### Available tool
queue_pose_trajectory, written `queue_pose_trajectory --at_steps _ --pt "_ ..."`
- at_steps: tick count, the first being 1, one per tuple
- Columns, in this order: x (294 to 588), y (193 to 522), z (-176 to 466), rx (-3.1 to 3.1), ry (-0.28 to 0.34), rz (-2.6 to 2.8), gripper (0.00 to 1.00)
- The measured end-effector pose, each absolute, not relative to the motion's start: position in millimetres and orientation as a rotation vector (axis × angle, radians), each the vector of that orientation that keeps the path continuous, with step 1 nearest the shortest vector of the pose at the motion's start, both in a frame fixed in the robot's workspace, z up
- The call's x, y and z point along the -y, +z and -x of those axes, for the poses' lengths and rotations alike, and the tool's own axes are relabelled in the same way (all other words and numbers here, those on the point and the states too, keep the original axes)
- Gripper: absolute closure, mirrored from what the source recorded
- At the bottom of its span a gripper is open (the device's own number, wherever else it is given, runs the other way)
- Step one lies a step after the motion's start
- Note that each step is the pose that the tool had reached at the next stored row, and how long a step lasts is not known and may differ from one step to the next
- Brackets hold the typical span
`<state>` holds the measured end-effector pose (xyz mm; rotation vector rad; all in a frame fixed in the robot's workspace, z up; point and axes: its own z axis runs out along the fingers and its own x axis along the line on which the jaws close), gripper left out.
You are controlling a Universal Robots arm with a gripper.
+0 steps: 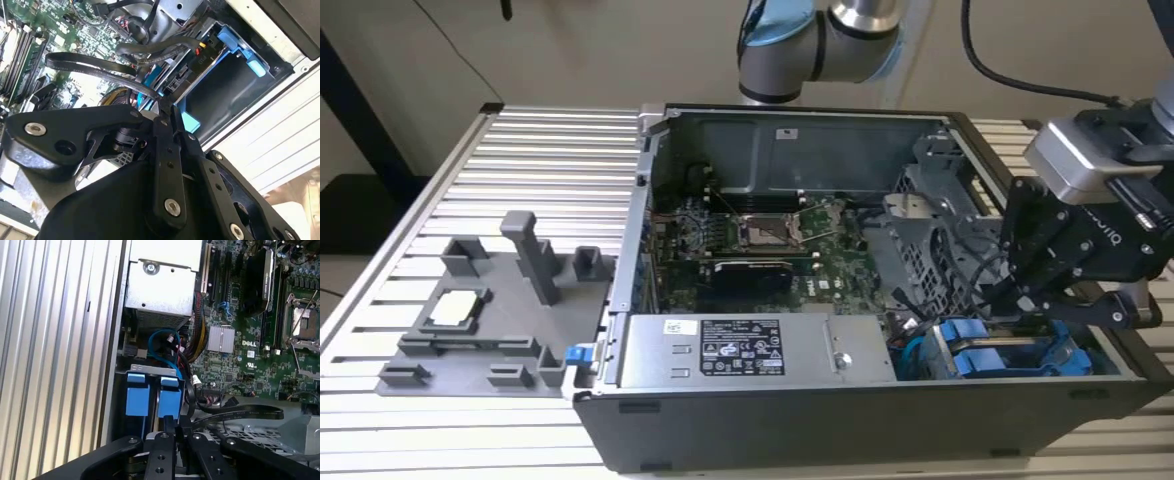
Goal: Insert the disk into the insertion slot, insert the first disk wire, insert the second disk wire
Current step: 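Insert the second disk wire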
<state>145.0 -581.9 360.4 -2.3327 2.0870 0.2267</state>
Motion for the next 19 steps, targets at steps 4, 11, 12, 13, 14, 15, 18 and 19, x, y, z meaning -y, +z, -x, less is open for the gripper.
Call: queue_pose_trajectory --at_steps 4,11,12,13,14,15,18,19 --pt "582.6 358.7 -147.4 -2.088 0.227 2.332 0.84" --pt "584.4 351.6 -155.0 -2.085 0.233 2.327 0.84" --pt "584.4 350.6 -155.5 -2.083 0.238 2.323 0.84" --pt "584.4 349.8 -155.8 -2.08 0.244 2.319 0.84" --pt "584.4 349.4 -156.0 -2.076 0.251 2.314 0.84" --pt "584.4 349.4 -156.6 -2.073 0.255 2.312 0.84" --pt "584.9 349.1 -159.9 -2.07 0.259 2.31 0.84" --pt "585.4 348.8 -160.6 -2.07 0.259 2.31 0.84"
